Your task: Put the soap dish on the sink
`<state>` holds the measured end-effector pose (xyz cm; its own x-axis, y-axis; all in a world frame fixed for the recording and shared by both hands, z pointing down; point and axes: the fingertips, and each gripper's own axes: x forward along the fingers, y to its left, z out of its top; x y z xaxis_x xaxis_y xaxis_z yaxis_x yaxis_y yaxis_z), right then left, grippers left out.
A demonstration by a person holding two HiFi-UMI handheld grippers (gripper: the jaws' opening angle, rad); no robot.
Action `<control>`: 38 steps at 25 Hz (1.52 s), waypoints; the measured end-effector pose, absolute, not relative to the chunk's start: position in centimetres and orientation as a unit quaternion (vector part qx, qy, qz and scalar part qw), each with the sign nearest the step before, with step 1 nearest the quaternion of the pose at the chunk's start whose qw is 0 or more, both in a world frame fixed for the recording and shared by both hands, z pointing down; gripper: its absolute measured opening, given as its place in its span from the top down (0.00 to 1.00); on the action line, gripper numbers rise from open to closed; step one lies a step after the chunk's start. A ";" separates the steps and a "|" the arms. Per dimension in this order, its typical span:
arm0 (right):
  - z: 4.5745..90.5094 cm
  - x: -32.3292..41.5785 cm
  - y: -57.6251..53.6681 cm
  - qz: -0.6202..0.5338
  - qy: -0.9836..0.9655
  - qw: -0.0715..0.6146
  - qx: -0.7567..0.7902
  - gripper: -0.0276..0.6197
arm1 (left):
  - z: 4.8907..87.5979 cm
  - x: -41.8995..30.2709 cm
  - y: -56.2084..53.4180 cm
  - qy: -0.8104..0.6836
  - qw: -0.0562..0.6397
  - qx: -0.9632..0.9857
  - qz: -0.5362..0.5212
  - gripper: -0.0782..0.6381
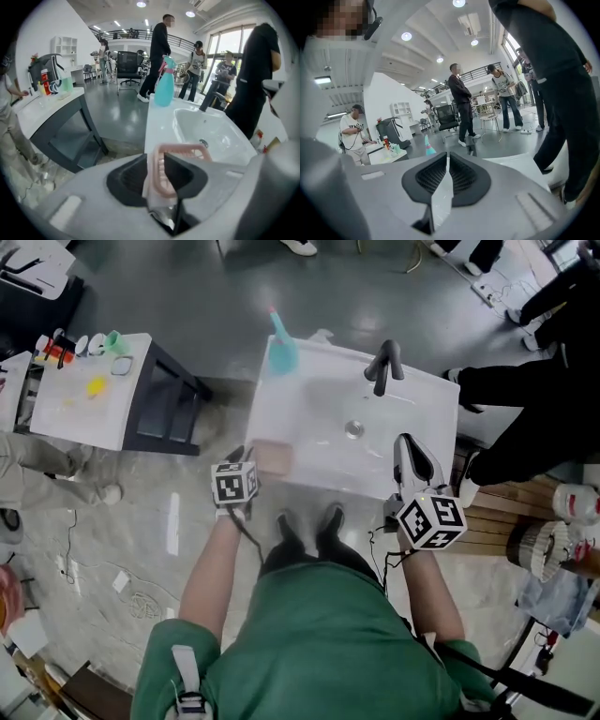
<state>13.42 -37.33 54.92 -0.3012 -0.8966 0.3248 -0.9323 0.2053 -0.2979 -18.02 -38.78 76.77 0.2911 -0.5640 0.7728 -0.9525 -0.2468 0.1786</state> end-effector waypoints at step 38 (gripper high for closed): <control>35.9 10.8 -40.4 -0.016 -0.842 0.018 0.538 0.93 | 37.4 -12.4 -39.3 -0.514 0.077 0.854 0.022 0.76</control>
